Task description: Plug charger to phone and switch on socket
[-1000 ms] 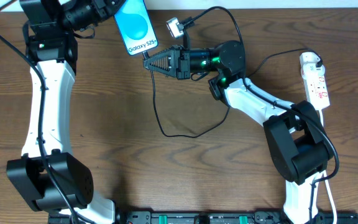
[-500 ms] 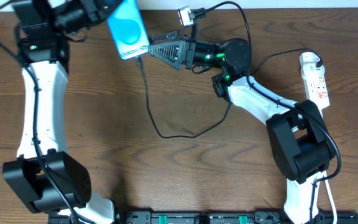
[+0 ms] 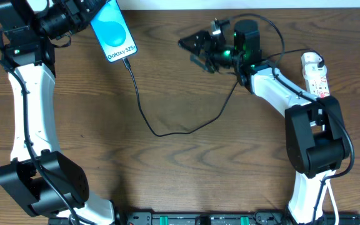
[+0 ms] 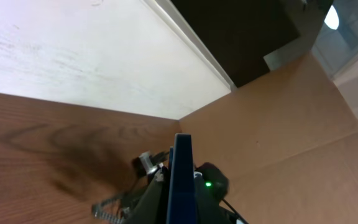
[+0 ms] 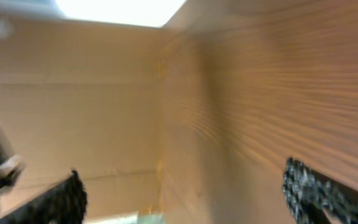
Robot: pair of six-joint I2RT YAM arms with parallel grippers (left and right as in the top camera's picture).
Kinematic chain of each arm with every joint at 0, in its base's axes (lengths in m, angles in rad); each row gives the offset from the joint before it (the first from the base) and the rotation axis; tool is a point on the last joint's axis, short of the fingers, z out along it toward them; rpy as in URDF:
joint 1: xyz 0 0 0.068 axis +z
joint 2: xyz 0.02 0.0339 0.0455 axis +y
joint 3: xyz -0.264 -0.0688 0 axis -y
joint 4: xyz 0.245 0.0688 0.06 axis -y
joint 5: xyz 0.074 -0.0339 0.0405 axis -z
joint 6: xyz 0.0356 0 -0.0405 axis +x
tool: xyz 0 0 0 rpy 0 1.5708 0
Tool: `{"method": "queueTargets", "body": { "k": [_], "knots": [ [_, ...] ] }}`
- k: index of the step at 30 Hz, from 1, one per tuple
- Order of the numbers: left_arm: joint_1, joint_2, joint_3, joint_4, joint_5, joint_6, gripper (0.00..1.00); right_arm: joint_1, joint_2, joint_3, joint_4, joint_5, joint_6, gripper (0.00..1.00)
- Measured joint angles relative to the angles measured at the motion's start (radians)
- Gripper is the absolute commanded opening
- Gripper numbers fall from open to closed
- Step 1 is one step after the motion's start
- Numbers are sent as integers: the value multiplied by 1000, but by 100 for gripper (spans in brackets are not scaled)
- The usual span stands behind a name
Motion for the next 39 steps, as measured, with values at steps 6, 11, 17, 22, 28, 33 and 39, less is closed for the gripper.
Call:
{"method": "queueTargets", "body": {
  "k": [6, 11, 17, 22, 28, 33, 39],
  "knots": [
    [-2, 0, 0, -33, -1, 7, 7, -11, -16, 0, -454, 177, -172, 99],
    [-23, 0, 0, -174, -32, 61, 7, -26, -166, -6, -747, 485, -303, 99],
    [-101, 0, 0, -365, -158, 177, 7, -31, -447, -3, -953, 814, -359, 99],
    [-230, 8, -1, -473, -368, 267, 7, -31, -603, 1, -1099, 1035, -373, 99],
    [-355, 100, -1, -482, -511, 301, 7, -31, -692, 1, -1154, 1117, -377, 99],
    [-412, 238, -1, -482, -551, 308, 7, -31, -720, 1, -1165, 1136, -378, 99],
    [-459, 357, -1, -470, -567, 307, 7, -31, -720, 1, -1170, 1143, -381, 99]
  ]
}}
